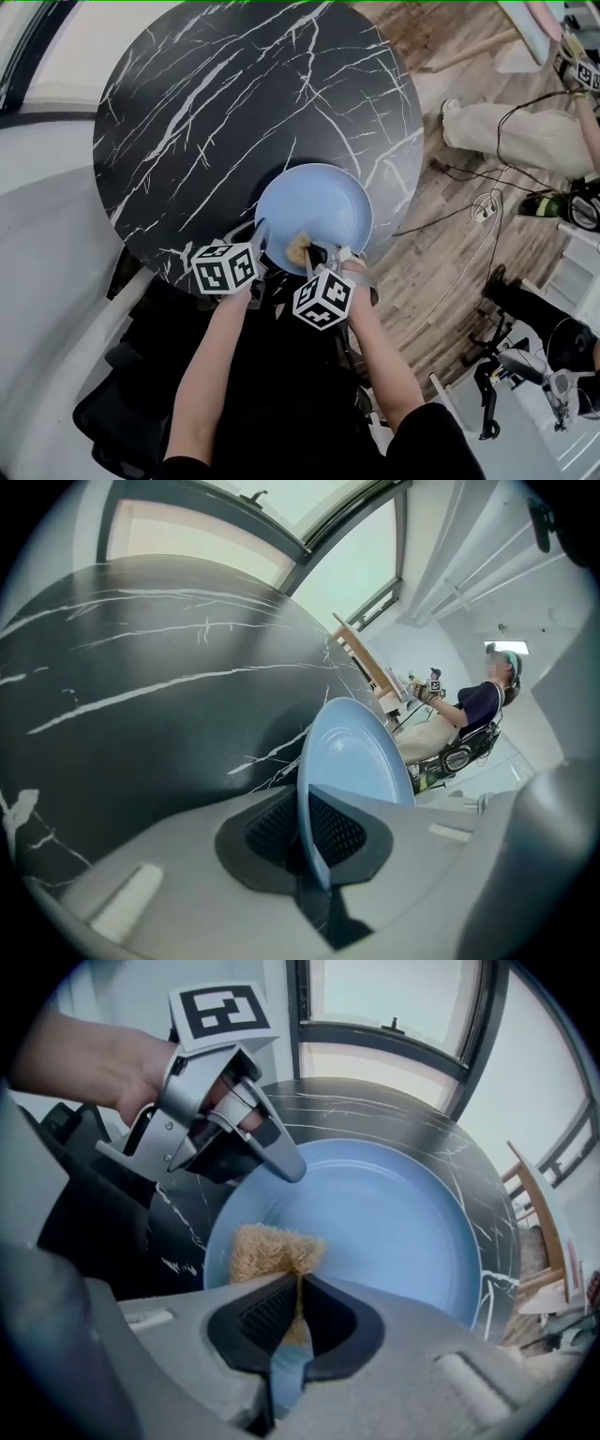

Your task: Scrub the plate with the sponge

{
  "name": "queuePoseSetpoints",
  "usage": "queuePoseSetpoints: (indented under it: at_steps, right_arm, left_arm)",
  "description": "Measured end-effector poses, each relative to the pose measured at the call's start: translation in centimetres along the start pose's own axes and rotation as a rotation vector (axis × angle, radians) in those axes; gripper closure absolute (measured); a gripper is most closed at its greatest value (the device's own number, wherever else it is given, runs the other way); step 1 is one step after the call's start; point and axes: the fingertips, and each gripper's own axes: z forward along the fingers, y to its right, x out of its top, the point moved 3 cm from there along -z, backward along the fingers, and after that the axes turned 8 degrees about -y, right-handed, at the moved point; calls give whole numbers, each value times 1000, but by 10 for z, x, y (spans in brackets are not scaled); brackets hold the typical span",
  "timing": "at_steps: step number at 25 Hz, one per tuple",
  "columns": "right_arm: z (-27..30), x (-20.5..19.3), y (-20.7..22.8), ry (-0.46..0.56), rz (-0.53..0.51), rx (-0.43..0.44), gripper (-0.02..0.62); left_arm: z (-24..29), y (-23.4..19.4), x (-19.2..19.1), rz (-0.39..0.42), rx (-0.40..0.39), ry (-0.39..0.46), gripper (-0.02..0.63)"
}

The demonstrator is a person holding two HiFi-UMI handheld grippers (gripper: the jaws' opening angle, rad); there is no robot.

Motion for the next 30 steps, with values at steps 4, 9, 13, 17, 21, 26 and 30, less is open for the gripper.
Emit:
queuePoseSetpoints:
  at_steps: [4, 9, 13, 17, 21, 26, 30]
  right_arm:
    - [-17, 13, 8, 64, 58, -22, 577]
    - [-66, 20, 38, 208, 206, -86, 577]
    - [-116, 22, 71, 382, 341, -141, 577]
    - [-169, 27, 103, 582, 469, -138, 577]
    - [-221, 32, 123, 757, 590, -89, 577]
    - [-268, 38, 121, 901, 679, -3, 577]
    - [-300, 45, 111, 952, 623, -26, 575]
  left_arm:
    - [0, 0, -1, 8, -4, -13, 583]
    - [-3, 1, -1, 15, -11, -40, 540]
    - [-17, 0, 0, -16, -41, -22, 448]
    - [-48, -2, 1, -40, -41, 32, 445]
    - [-95, 18, 7, -25, -55, 128, 470]
    - [-158, 66, 25, 36, -102, 280, 569]
    - [-205, 112, 45, 171, -107, 416, 597]
